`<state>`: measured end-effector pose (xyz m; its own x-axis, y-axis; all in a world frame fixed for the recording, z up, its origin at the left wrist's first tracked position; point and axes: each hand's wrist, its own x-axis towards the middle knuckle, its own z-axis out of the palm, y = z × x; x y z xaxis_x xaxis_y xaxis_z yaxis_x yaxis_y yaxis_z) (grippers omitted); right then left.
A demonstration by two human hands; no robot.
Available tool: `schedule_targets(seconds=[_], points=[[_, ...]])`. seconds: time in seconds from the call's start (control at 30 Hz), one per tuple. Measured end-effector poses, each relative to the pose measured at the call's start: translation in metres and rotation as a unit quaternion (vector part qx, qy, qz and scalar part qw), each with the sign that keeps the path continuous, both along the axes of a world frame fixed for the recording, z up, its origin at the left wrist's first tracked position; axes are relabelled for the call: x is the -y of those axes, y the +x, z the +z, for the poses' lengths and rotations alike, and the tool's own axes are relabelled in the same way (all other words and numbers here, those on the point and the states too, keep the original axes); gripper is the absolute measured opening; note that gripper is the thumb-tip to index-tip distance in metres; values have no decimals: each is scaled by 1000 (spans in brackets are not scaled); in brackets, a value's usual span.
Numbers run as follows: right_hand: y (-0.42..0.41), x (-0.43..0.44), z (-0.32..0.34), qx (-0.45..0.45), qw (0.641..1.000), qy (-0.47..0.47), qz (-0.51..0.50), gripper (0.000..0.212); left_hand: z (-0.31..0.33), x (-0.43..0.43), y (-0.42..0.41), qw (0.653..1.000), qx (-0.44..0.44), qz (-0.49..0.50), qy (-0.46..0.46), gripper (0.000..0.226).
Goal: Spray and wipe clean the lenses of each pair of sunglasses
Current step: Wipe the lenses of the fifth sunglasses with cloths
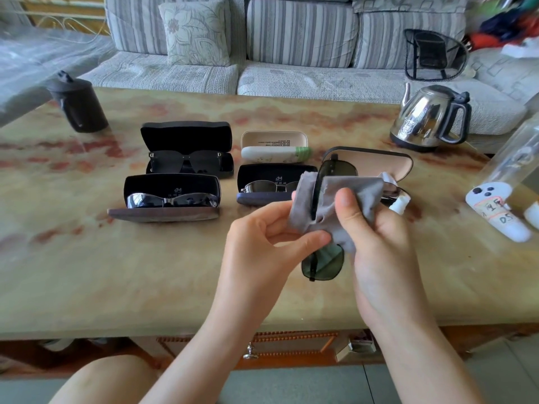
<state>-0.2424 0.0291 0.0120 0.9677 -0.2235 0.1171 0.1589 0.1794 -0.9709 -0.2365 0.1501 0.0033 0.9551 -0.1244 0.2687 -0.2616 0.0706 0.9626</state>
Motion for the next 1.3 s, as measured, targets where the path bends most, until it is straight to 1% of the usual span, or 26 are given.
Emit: schedule_targets(seconds=[0.07,0.13,0.27,0.43,0.57,0.7,0.77,0.9,1.03,1.2,1.3], points=[[-1,2,1,5,1000,-5,29,15,-2,0,1,999,12,30,-7,23],[-1,5,2,4,999,-15,44,14,-2,0,1,998,22,52,-15,15],[2,13,5,4,998,-13,58,7,-2,1,1,997,31,64,5,14],[7,18,3,7,998,-30,46,16,-4,1,2,998,25,61,15,10],[7,21,4,-1,998,2,62,17,-2,1,2,996,32,64,44,18],[7,26,4,-17,995,-21,97,26,-1,-1,2,994,24,86,65,16],[6,26,4,-17,994,-29,103,27,-2,-3,3,993,17,97,63,17],[5,21,6,-6,996,-2,85,19,-3,-2,3,994,13,95,50,13],[4,14,5,4,998,13,60,13,-3,0,3,995,12,89,36,25],[6,15,4,-4,998,36,59,21,1,0,5,996,-19,90,16,30],[8,21,5,1,998,35,52,23,4,-4,3,995,-14,102,-3,32]])
